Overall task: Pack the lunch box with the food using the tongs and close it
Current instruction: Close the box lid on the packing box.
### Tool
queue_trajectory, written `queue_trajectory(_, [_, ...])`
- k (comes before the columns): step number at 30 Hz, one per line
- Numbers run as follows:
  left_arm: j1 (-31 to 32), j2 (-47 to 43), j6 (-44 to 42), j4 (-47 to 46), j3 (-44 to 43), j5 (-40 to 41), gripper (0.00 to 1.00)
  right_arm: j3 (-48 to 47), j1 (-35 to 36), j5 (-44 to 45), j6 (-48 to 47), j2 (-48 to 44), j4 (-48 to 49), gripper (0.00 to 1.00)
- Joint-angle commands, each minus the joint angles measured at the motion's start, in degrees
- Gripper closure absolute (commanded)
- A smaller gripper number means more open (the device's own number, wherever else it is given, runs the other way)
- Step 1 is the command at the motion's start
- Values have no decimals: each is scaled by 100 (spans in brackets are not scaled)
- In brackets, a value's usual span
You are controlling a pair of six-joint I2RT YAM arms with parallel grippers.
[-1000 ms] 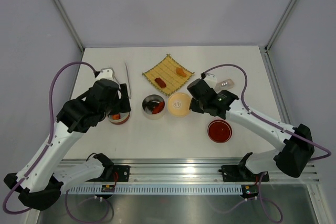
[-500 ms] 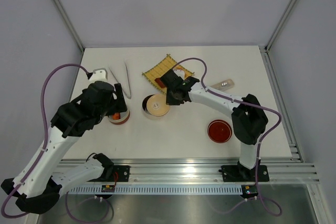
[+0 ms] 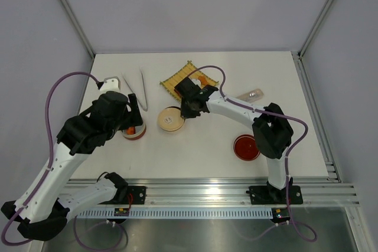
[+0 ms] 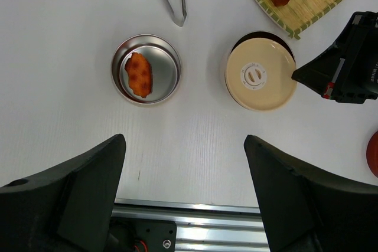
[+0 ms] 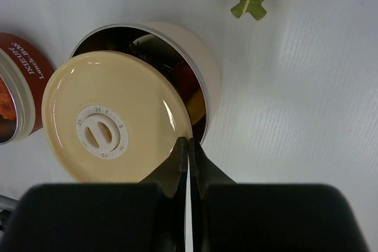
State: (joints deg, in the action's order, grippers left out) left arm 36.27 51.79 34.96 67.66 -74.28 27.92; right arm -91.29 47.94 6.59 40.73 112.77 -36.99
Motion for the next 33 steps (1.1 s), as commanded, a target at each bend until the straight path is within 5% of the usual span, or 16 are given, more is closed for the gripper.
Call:
queue_trajectory(1, [-24, -81, 116, -77, -113, 117, 14, -258, 57, 202, -21, 140, 52, 100])
queue_trajectory(25, [-24, 33, 55, -209, -16, -58, 13, -452, 66, 633, -83, 307, -98, 100])
queue_trajectory(28, [-24, 182, -7, -323, 89, -330, 13, -460, 66, 598, -83, 220, -115, 87])
queue_trajectory(29, [-24, 235, -15, -350, 124, -410, 13, -460, 66, 589, -92, 176, -106, 73])
queue_trajectory(33, [-24, 524, -42, -665, 370, -892, 14, -513, 66, 659, -162, -44, -176, 45])
